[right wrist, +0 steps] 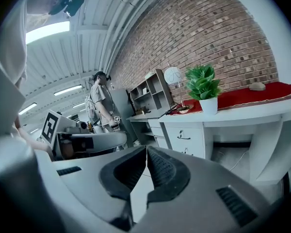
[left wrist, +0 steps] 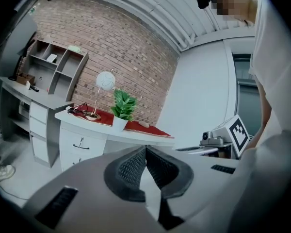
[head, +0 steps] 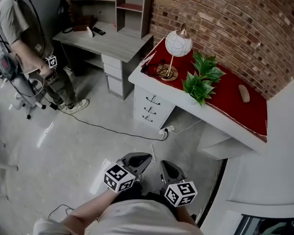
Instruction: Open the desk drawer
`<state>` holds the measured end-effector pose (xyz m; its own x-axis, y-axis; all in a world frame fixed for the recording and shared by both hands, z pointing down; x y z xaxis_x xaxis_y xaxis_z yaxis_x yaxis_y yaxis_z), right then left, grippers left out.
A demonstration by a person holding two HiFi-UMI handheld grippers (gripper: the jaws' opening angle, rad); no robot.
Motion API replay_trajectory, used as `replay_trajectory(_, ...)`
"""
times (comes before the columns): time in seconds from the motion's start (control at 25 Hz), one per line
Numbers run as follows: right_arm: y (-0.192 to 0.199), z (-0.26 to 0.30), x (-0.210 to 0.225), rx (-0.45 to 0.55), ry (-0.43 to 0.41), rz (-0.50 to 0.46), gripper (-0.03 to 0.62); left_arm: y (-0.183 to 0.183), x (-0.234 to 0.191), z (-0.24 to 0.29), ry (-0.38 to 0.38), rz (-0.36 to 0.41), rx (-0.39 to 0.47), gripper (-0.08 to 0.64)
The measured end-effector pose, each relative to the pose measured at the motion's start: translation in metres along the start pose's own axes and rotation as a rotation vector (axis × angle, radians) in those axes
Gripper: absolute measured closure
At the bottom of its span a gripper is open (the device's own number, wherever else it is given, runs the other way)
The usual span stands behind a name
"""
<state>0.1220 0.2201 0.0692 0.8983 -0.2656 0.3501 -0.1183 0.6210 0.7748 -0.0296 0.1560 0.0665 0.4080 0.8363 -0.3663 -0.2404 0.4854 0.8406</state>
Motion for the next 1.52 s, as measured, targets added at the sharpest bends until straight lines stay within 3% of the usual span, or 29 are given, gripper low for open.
replay_trajectory(0.56, -0.009, 0.023, -0.006, 0.004, -0.02, 0.003, 0.575, 0.008, -0.013, -0.006, 0.005, -0.031, -0.009, 0.551)
replay_trajectory(0.76, -0.023, 0.025, -0.002, 0.076, 0.019, -0.017, 0.575, 0.006, -0.022, -0.009, -0.031, -0.044, 0.009, 0.551)
replay_trajectory(1.08, -0.052, 0.04, 0.014, 0.15, -0.013, -0.003, 0.575, -0.015, -0.045, 0.0, -0.066, -0.037, 0.034, 0.551)
replay_trajectory(1.52, -0.105, 0.098, 0.039, 0.174, -0.073, -0.037, 0.575, -0.05, -0.086, 0.031, -0.096, -0.027, 0.037, 0.551)
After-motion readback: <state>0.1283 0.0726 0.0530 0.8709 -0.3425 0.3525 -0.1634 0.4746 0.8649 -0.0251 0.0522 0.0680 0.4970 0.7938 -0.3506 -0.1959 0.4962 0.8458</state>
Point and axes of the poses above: the fingertips, and each gripper's own axes: z forward along the fingers, x to its right, y out of its underside, the point moved 8 cm from there along -z, backward along the fingers, and after that the axes turned 11 degrees about -x, right-handed, at the moved point
